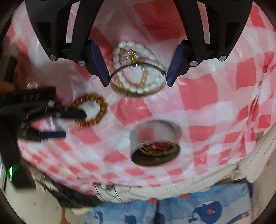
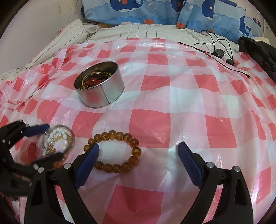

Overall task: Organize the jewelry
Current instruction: 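Grasp the amber bead bracelet with the right gripper while the left gripper grasps the silver bangle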

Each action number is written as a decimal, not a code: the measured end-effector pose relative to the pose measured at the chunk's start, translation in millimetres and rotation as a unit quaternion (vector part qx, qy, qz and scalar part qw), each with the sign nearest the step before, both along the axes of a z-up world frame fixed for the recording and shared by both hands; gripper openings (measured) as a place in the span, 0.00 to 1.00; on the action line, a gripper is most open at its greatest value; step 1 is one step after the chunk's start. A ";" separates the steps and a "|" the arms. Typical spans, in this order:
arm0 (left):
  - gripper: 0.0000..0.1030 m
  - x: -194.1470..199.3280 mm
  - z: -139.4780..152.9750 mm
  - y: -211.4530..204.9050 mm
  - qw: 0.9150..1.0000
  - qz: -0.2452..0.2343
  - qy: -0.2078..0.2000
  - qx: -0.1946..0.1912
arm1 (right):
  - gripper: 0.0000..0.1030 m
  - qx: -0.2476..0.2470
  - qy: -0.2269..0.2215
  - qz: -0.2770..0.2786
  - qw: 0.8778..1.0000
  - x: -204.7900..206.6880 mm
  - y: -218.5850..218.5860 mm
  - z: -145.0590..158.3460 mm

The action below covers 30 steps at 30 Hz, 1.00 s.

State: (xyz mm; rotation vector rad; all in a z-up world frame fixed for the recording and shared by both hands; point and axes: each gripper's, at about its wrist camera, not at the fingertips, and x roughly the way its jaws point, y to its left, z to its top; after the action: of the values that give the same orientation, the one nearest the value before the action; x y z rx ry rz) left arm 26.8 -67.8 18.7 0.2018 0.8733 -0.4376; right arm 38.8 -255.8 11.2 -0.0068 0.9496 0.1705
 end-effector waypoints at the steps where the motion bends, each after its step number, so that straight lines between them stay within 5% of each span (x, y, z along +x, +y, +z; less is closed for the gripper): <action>1: 0.62 0.0 5.5 4.5 1.000 0.006 -0.006 -0.013 | 0.86 0.000 0.000 0.000 1.000 -0.1 0.3 -0.1; 9: 0.63 7.5 7.7 24.3 0.999 0.038 -0.001 -0.014 | 0.90 -0.003 0.005 0.017 1.000 0.8 7.4 -7.6; 13: 0.63 9.4 -4.4 18.0 0.999 0.026 0.019 0.019 | 0.89 -0.019 0.002 0.036 0.999 -0.3 17.0 -11.6; 16: 0.63 8.2 -6.8 14.3 0.999 0.022 0.015 0.028 | 0.67 -0.005 0.008 0.052 0.999 -0.3 18.0 -12.4; 19: 0.63 7.9 -8.3 13.3 0.999 0.022 0.014 0.028 | 0.34 -0.002 0.011 0.065 0.998 -2.7 21.3 -12.2; 20: 0.63 7.8 -8.3 13.2 0.999 0.022 0.012 0.027 | 0.14 0.003 0.012 0.066 0.998 -2.8 21.1 -11.8; 30: 0.61 4.5 18.0 21.9 0.999 0.034 -0.028 -0.020 | 0.12 0.062 -0.028 0.068 0.995 -10.3 13.2 14.3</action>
State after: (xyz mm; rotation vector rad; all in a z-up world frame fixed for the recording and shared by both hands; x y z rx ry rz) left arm 31.2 -45.9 36.7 0.1461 0.8135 -0.3831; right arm 28.6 -242.6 25.5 0.0389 0.8809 0.3531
